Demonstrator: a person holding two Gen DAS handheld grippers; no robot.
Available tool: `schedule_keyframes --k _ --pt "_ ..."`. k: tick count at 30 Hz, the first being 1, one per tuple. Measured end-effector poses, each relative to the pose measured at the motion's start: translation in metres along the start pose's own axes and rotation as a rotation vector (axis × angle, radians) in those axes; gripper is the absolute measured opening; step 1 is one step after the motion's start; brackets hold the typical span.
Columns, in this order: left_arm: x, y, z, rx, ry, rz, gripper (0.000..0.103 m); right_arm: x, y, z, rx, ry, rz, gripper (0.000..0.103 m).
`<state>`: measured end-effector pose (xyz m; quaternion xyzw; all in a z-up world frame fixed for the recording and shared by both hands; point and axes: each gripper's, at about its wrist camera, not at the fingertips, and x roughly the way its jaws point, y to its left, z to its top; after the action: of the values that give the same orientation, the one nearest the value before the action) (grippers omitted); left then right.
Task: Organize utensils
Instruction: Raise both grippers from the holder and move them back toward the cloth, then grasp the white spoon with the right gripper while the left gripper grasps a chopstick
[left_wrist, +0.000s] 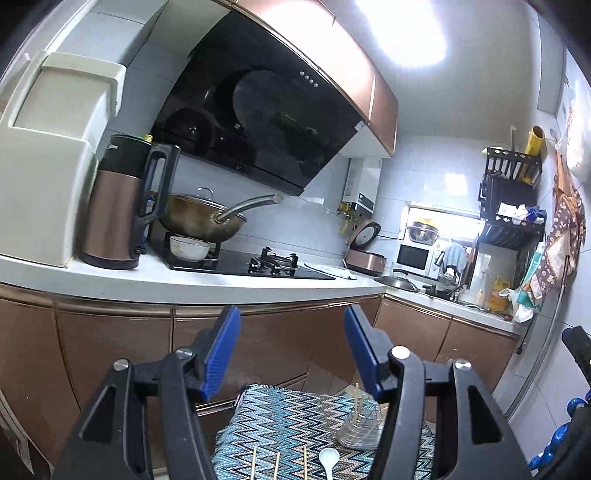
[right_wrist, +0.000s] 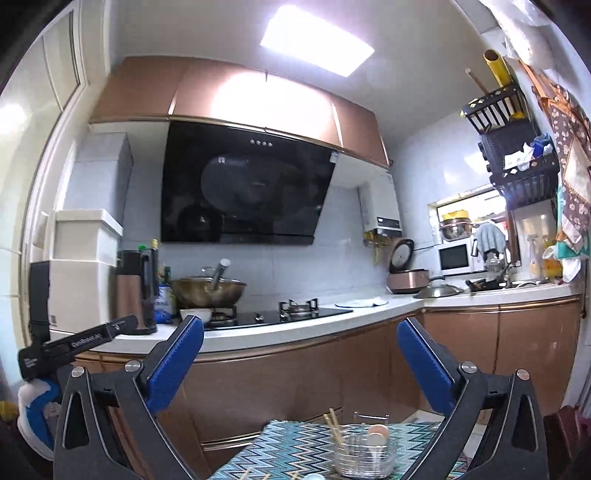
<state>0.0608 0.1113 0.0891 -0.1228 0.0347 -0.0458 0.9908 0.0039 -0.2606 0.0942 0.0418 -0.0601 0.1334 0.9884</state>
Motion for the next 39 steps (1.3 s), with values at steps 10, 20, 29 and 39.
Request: schedule_keyframes --k 10,20,29,39 --pt "-0.014 0.020 -0.002 -0.031 0.005 0.028 0.057 -0.015 0.006 -0.006 0.031 -0.025 -0.005 0.103" --pt "0.030 0.025 -0.044 -0.024 0.189 0.027 0.058 0.014 -0.011 -0.049 0.096 0.136 -0.035 0.103" --pt "0.102 0.028 -0.108 -0.001 0.411 0.035 0.058 0.072 -0.035 -0.118 0.138 0.386 -0.011 0.101" --pt "0.215 0.024 -0.217 0.009 0.827 -0.050 0.057 0.160 -0.047 -0.228 0.203 0.763 0.034 0.069"
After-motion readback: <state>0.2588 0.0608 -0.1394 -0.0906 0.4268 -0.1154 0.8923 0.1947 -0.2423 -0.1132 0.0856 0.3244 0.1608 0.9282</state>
